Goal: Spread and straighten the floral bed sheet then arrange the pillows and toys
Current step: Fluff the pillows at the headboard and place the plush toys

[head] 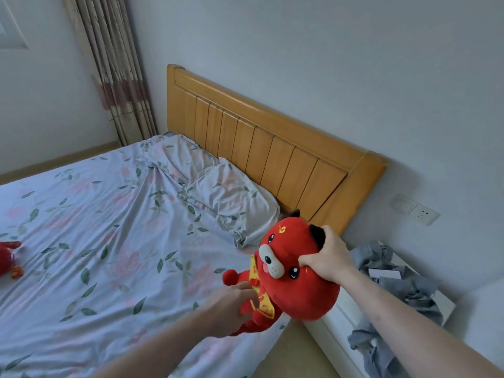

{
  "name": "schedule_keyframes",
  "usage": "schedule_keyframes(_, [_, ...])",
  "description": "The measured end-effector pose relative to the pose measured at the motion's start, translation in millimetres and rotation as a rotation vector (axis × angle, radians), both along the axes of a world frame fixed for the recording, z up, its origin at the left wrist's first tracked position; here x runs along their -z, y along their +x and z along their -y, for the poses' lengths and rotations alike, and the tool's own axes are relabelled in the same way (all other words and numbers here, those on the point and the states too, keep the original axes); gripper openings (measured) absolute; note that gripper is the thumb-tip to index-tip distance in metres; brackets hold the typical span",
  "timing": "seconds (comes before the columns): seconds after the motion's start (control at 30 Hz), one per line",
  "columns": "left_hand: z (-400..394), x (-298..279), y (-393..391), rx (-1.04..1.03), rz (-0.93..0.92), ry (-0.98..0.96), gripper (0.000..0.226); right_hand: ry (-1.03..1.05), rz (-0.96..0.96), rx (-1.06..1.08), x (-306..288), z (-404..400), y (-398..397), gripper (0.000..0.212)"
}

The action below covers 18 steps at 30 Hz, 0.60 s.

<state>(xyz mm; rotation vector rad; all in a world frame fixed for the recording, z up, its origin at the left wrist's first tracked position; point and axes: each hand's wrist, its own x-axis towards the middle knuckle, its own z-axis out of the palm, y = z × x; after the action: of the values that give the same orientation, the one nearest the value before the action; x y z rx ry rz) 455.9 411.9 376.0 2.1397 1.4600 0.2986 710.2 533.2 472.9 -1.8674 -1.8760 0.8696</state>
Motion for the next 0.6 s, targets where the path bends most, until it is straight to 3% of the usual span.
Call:
schedule_keyframes(0.17, [-80.0, -7.3, -14.6, -0.138, -0.003, -0.073, 0.012, 0.178, 0.179, -0.071, 12.7, -72.8, 25.3, 0.060])
schedule_keyframes(0.6, [-228.2, -8.4, -21.7, -0.437, -0.129, -0.174, 0.006, 0.137, 0.336, -0.257, 93.1, -310.7, 71.1, 0.066])
